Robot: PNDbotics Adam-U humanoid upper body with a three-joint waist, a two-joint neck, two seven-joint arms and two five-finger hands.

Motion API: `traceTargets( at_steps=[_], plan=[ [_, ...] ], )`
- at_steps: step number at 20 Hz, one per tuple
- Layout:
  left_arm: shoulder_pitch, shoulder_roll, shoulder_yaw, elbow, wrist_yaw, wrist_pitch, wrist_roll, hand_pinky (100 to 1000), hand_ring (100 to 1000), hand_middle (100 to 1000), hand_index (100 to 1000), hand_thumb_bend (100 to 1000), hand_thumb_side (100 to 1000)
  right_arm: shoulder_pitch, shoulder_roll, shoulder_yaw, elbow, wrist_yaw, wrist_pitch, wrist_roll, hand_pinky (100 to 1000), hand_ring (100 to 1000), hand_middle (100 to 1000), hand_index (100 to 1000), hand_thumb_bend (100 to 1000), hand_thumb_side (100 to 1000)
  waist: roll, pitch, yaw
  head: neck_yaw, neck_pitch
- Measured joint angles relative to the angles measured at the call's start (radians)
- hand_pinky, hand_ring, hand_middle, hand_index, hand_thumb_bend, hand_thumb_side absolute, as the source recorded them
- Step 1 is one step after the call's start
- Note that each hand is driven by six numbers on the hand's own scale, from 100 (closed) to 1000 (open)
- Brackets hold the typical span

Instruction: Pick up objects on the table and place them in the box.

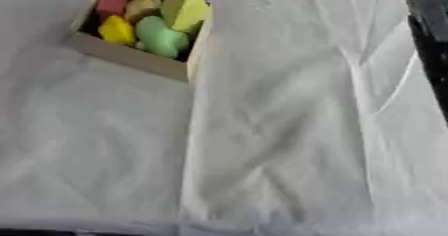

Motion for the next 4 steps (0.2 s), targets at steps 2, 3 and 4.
traceTargets(
  at_steps=[2, 3, 4],
  plan=[
    [0.088, 0.002, 0.035, -0.076, 0.063, -0.014, 0.077, 775, 832, 769, 858, 100, 474, 0.004, -0.002, -0.003, -0.009, -0.005, -0.003, -0.009, 798, 778, 630, 808, 100, 657, -0.005, 0.000, 0.004, -0.011, 0.000],
    [0.126, 0.000, 0.054, -0.107, 0.086, -0.024, 0.112, 774, 831, 769, 858, 100, 476, 0.004, -0.002, -0.005, -0.015, -0.008, -0.005, -0.014, 798, 778, 630, 808, 100, 653, -0.008, 0.000, 0.005, -0.014, 0.000],
    [0.157, -0.007, 0.074, -0.129, 0.103, -0.040, 0.143, 774, 830, 769, 858, 100, 483, 0.005, -0.002, -0.008, -0.021, -0.012, -0.006, -0.019, 797, 778, 630, 808, 100, 651, -0.011, -0.001, 0.006, -0.017, 0.000]
  ],
)
